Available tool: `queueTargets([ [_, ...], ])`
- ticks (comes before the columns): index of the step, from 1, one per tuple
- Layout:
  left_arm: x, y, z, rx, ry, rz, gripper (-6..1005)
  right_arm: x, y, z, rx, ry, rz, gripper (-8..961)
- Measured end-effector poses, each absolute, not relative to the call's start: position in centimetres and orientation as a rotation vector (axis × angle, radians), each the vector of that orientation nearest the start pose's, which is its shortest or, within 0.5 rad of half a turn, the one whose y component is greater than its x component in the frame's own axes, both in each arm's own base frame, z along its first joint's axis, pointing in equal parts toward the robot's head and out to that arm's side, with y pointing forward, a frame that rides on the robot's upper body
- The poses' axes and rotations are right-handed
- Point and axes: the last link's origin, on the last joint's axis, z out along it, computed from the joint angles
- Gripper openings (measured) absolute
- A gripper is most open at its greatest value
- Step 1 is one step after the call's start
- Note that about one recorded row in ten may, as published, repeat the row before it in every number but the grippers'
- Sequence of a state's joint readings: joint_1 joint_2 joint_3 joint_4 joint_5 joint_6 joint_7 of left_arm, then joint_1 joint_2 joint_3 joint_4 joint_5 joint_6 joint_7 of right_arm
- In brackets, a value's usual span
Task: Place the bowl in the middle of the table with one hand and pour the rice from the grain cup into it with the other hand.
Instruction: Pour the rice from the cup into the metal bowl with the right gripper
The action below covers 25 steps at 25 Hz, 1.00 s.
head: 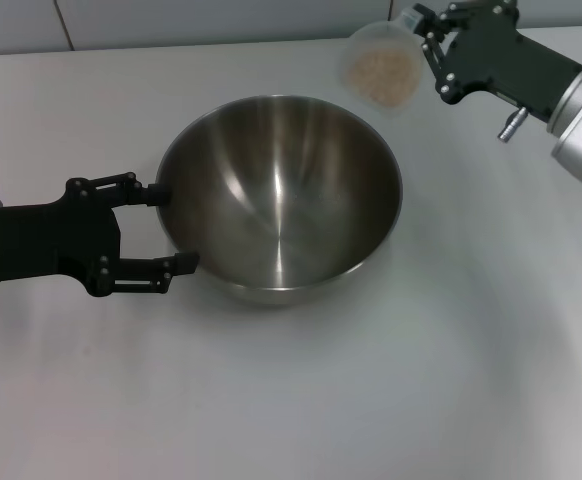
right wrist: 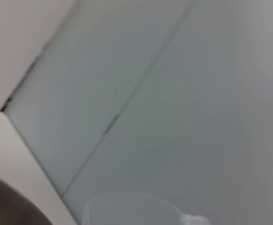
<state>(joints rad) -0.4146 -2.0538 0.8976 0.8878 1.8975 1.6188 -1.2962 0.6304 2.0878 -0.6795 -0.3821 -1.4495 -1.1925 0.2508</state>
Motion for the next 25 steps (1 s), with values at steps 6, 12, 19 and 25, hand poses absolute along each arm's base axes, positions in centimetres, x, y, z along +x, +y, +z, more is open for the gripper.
queueTargets([
  [6,-25.5,31.4,2.2,-2.809,-0.263,-0.591,860,23.4,39.9,0.0,-2.103,-0.480,0.431,6],
  [12,-25.4,31.6,2.3,-2.802,-0.280,-0.600,859,22.4,40.2,0.1,-2.078,-0.648,0.369,7],
  [19,-25.2,31.9,2.2,-2.798,-0.286,-0.601,859,20.8,41.2,0.0,-2.005,-0.883,0.250,7],
  [25,-25.1,32.0,2.1,-2.792,-0.311,-0.605,859,19.2,41.4,-0.5,-1.960,-1.095,0.170,7],
])
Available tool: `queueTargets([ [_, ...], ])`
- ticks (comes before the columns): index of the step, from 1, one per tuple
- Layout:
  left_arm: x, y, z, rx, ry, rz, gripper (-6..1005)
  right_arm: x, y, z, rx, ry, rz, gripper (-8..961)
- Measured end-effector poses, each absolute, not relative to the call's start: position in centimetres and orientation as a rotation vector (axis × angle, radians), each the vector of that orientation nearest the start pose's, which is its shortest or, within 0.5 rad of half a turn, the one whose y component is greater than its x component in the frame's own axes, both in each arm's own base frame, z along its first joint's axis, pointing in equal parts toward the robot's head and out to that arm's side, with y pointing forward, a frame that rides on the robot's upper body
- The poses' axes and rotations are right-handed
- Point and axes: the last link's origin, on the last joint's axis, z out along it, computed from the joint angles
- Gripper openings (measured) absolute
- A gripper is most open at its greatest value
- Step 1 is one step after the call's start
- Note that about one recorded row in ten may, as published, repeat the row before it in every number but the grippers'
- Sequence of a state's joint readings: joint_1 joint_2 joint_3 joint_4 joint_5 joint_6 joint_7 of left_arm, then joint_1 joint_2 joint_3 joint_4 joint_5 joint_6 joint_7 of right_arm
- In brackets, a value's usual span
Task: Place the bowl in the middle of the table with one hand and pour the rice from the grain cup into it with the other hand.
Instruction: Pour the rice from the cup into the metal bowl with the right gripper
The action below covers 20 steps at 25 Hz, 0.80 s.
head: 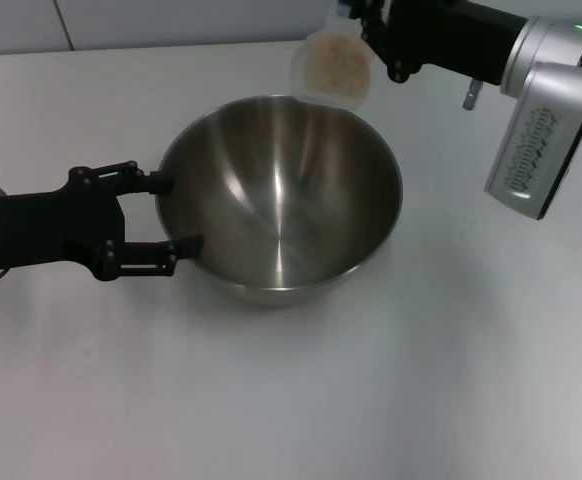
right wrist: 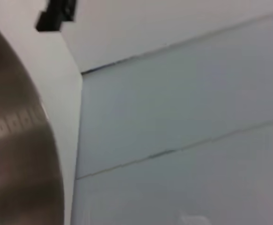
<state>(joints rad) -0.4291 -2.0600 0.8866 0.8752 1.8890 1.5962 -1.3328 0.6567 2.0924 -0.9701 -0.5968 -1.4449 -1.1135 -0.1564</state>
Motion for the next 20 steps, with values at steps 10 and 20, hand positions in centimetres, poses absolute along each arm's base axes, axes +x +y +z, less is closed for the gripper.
queueTargets([
  [10,-25.1,32.3,1.9,-2.781,-0.322,-0.603,859,18.4,40.9,-1.9,-1.864,-1.350,0.041,6],
  [20,-25.1,32.3,1.8,-2.783,-0.327,-0.606,859,17.9,40.3,-2.8,-1.674,-1.525,-0.049,7],
])
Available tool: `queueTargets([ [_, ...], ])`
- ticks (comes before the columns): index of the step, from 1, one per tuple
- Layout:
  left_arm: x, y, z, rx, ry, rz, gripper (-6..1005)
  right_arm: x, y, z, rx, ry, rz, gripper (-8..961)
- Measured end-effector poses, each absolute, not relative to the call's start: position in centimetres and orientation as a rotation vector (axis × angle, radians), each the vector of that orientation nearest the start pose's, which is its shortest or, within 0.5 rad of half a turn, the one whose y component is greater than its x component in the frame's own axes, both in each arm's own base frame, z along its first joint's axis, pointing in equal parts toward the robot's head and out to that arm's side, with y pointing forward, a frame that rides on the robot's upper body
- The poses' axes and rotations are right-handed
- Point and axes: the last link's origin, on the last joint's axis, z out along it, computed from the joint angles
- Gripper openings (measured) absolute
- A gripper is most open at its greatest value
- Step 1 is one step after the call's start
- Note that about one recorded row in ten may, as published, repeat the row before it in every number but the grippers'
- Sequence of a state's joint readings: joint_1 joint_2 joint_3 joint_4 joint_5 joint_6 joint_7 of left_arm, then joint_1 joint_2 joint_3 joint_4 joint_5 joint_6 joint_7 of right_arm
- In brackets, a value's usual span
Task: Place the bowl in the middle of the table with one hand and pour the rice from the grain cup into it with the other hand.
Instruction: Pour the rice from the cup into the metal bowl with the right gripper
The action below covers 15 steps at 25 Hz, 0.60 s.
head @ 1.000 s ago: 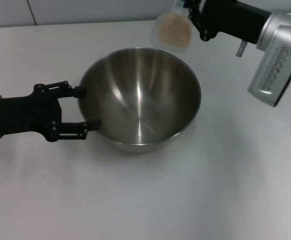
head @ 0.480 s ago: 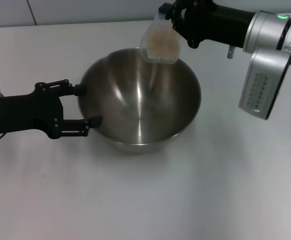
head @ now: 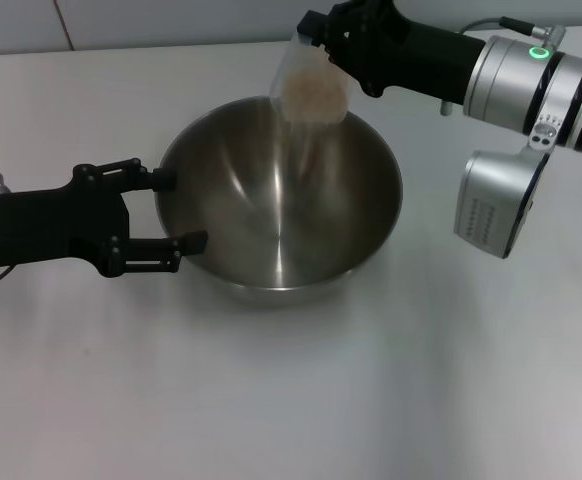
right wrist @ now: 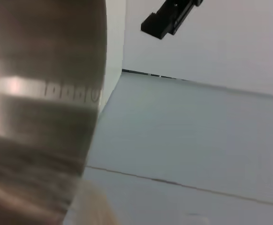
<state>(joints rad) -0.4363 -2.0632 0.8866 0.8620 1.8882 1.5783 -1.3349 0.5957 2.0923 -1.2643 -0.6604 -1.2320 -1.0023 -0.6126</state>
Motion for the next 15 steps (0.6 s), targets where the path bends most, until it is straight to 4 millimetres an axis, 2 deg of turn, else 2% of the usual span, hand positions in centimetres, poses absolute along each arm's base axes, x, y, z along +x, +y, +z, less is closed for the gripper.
queueTargets([
  [15,-25.0,32.4,1.8,-2.785,-0.319,-0.607,859,17.4,39.6,-4.1,-1.527,-1.706,-0.142,6],
])
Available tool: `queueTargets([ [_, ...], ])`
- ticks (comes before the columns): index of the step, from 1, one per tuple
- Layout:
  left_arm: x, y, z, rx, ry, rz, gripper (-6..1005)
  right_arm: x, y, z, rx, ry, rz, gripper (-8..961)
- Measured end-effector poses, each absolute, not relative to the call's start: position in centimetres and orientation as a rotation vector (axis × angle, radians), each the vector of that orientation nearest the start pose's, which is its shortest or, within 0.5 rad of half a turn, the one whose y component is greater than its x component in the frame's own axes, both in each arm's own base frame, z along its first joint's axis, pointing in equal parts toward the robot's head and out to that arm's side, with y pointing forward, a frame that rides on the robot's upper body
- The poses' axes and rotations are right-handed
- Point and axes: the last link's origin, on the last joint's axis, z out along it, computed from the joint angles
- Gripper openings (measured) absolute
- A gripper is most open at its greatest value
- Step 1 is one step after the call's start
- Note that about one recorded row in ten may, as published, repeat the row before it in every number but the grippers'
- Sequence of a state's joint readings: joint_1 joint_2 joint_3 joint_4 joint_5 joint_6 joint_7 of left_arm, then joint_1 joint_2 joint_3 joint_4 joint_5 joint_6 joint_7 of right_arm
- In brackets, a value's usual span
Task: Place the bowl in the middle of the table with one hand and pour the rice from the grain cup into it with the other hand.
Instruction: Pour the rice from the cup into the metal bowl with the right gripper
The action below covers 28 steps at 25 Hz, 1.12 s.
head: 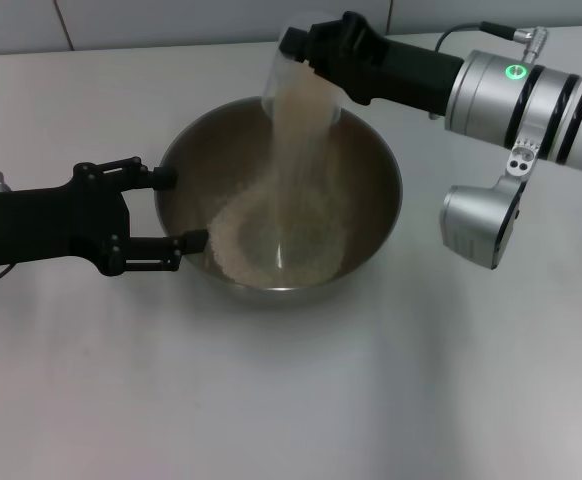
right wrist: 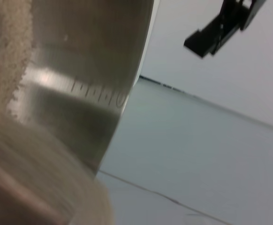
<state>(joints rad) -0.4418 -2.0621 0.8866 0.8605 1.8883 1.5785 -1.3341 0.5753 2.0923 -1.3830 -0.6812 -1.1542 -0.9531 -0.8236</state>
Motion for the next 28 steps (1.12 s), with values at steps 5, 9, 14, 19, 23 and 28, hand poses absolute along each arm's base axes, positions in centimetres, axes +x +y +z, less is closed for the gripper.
queueTargets([
  [5,-25.0,32.4,1.8,-2.785,-0.318,-0.606,859,16.6,39.2,-4.7,-1.474,-1.744,-0.162,6],
  [9,-25.0,32.4,1.8,-2.788,-0.319,-0.604,859,16.5,39.2,-4.8,-1.442,-1.766,-0.179,7],
  [14,-25.1,32.4,1.8,-2.789,-0.319,-0.602,859,16.4,39.0,-4.8,-1.415,-1.790,-0.182,7],
  [19,-25.1,32.3,1.8,-2.791,-0.320,-0.601,859,16.3,38.7,-5.0,-1.407,-1.804,-0.176,7],
  [23,-25.1,32.3,1.8,-2.792,-0.321,-0.599,859,16.3,38.5,-5.1,-1.411,-1.801,-0.170,7],
  [28,-25.1,32.3,1.8,-2.790,-0.323,-0.604,859,16.6,38.3,-5.0,-1.423,-1.784,-0.163,7],
])
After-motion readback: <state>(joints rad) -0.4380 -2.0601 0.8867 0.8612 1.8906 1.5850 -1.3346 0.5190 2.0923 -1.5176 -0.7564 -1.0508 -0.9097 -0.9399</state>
